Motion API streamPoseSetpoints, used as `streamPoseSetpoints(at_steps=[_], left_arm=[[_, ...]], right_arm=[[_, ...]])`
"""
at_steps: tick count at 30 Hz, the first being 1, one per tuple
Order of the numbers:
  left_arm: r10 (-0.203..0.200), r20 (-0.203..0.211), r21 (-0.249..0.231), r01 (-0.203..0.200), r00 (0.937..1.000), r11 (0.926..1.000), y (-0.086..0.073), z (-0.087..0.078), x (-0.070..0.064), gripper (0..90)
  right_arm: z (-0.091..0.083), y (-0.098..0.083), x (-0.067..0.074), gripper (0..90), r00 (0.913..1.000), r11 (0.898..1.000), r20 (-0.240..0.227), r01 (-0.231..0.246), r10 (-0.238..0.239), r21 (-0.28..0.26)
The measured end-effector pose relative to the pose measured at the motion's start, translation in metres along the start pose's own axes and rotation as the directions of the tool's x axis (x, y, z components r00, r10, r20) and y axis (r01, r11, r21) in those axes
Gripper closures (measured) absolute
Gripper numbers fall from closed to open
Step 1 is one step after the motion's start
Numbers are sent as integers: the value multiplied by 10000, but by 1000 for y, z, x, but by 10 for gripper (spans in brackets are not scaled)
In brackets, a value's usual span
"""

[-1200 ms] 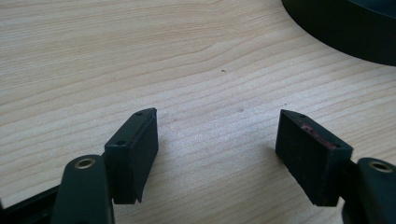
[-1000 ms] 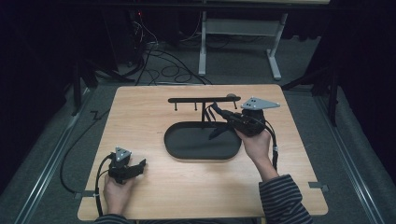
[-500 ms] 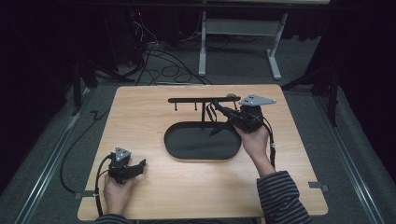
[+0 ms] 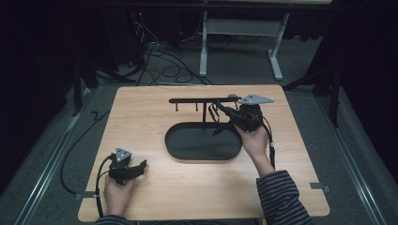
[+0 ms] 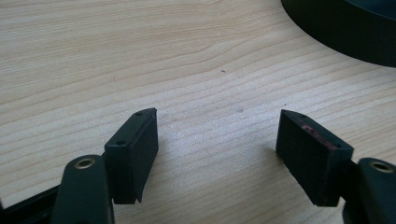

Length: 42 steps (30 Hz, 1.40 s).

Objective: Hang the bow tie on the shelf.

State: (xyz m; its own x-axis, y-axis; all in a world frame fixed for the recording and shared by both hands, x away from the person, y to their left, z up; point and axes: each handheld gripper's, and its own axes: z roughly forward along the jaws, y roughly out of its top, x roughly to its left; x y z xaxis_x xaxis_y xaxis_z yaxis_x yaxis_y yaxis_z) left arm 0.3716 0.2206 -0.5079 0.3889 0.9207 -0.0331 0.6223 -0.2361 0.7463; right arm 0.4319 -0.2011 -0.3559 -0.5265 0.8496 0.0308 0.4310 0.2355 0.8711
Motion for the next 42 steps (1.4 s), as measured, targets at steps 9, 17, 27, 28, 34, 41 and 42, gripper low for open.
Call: streamPoseSetpoints(at_steps=[9,17,27,28,34,41,42], left_arm=[[-8,8,-14,8,10000,10000,0,0,0,303],[-12,28,-4,12,10000,10000,0,0,0,302],[-14,20,-18,14,10000,10000,0,0,0,302],[-12,28,-4,12,10000,10000,0,0,0,302],[-12,17,-17,12,10000,10000,0,0,0,302],[-1,12,0,1,10000,10000,0,0,0,302],[3,9,0,-3,10000,10000,0,0,0,302]], right_arm=[[5,-1,-1,895,9996,9998,286,-55,50,170],[4,-1,0,881,9995,9999,306,-29,25,135],[-2,0,2,815,9999,10000,115,-11,11,-21],[-4,0,2,807,10000,10000,90,-29,30,-36],[-12,0,1,757,10000,9999,-30,54,-55,-130],[-22,-7,-4,717,10000,9999,-58,27,-28,-153],[-24,-8,-5,712,9999,9999,-102,-4,2,-168]])
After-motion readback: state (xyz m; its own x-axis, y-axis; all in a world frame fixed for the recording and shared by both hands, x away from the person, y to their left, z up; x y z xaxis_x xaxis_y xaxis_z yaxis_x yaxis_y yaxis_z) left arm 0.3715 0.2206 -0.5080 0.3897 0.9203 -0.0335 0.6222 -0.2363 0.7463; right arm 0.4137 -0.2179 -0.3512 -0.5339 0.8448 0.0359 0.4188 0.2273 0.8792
